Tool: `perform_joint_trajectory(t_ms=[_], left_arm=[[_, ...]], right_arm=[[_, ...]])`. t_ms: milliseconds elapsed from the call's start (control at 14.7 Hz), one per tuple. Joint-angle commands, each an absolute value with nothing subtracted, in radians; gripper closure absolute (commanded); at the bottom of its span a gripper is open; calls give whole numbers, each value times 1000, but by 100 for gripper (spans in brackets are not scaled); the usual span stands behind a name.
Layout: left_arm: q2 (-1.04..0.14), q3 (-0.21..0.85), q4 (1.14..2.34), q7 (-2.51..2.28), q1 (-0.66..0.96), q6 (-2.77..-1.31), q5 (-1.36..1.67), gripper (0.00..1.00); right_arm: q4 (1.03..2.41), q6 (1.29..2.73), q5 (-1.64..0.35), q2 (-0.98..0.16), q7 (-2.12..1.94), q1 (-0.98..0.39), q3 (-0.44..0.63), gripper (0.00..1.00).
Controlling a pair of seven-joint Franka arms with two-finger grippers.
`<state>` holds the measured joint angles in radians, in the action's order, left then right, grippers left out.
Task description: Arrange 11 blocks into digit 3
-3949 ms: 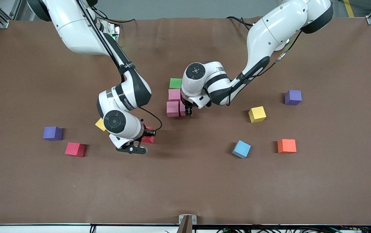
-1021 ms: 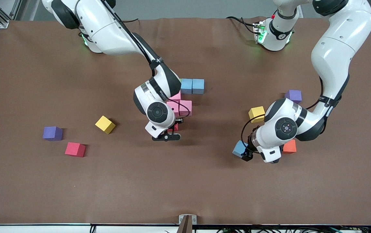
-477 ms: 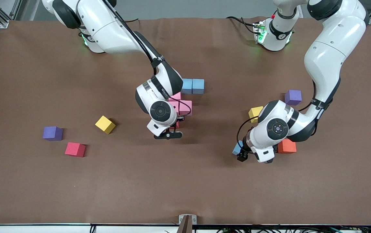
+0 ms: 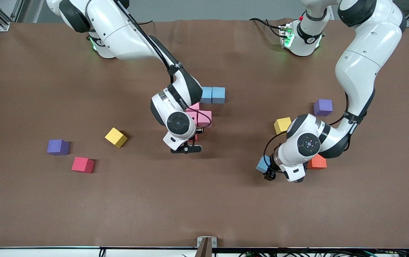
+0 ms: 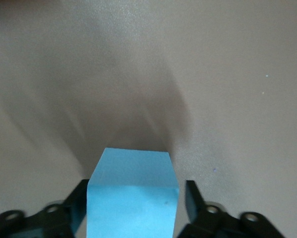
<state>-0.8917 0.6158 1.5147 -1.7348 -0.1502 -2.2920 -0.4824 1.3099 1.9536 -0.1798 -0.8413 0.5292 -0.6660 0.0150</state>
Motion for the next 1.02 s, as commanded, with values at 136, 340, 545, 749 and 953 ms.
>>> perform_joint_trajectory(t_ms=[136,340,545,749,953], left_arm=[[-861,623,1503,-1818,-147,-2260,-469,76],[-851,710,1517,-1885,-182,-2195,-463,78],[-830,755,1574,-2139,-173,-2204,-479,78],[-827,785,1614,-2397,-124,-2209,-521,78],[-824,811,1672,-2572,-83,-2250,-606,78]], right_arm=[[1281,1944,-198,-859,563,-680,29,63],[1282,1936,-198,-858,563,-680,28,63],[1282,1919,-199,-856,563,-680,28,63],[1282,1914,-199,-854,564,-680,28,63],[1282,1916,-201,-856,584,-681,28,62]])
